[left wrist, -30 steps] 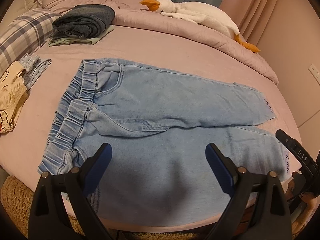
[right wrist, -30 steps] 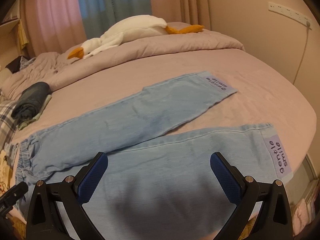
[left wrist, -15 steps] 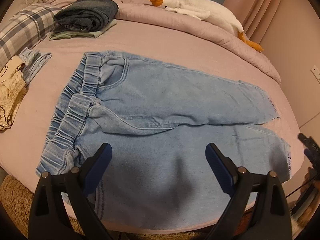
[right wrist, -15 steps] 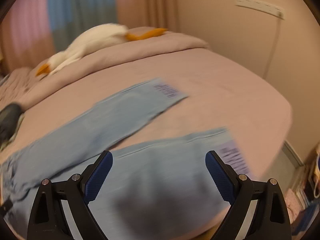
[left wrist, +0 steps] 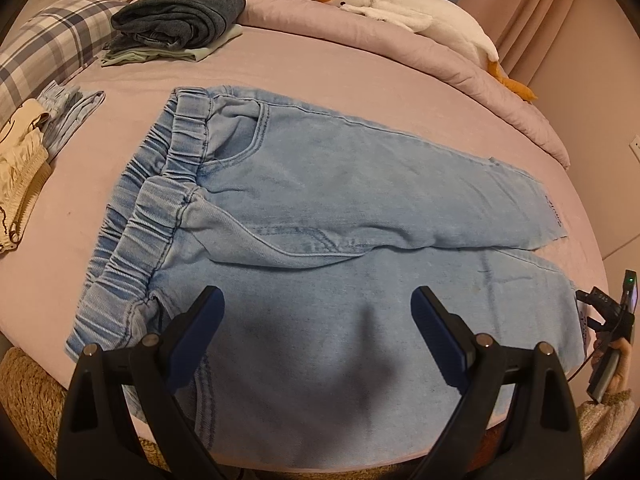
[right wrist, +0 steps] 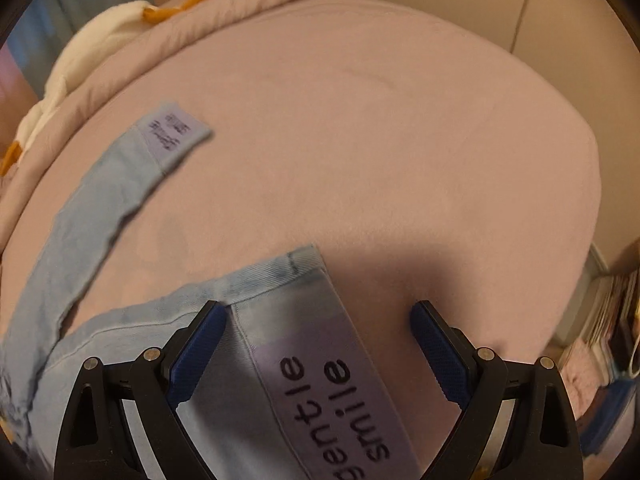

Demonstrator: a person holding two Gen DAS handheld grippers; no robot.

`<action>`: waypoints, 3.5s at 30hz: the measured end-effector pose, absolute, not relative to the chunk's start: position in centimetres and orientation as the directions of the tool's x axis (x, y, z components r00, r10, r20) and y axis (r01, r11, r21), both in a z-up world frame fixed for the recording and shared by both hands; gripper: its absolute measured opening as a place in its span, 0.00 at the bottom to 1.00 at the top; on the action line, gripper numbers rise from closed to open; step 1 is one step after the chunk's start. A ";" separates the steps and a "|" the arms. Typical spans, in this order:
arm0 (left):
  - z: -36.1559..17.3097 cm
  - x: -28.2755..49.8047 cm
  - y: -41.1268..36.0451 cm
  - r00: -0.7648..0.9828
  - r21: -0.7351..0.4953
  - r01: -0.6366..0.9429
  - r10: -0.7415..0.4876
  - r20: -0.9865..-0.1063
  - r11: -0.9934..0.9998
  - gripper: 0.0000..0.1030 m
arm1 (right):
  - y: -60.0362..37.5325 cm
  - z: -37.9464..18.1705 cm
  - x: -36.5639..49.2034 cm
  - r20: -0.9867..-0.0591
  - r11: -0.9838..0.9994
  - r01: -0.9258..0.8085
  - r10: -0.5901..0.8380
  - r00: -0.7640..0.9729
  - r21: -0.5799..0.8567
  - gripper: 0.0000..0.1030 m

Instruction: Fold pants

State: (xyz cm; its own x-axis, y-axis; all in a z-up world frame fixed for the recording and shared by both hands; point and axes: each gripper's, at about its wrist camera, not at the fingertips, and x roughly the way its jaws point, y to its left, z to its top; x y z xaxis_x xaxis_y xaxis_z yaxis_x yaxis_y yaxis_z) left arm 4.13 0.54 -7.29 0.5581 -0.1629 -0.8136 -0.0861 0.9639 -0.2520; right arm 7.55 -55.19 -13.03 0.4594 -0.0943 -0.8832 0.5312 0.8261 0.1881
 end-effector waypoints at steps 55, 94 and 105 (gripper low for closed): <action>-6.9 8.4 4.3 0.591 -0.289 -0.197 -0.122 -0.798 0.937 0.92 | -34.3 -9.2 29.7 -0.835 0.914 0.405 -0.220 0.504 0.004 0.54; -6.3 21.0 2.4 0.504 -0.491 -0.340 -0.285 -0.815 0.802 0.58 | -36.9 -1.7 21.8 -0.721 0.877 0.278 0.107 0.684 0.393 0.77; -6.4 21.5 2.8 0.484 -0.570 -0.341 -0.380 -0.788 0.748 0.62 | -39.3 -2.6 14.9 -0.633 0.851 0.325 0.012 0.774 0.414 0.03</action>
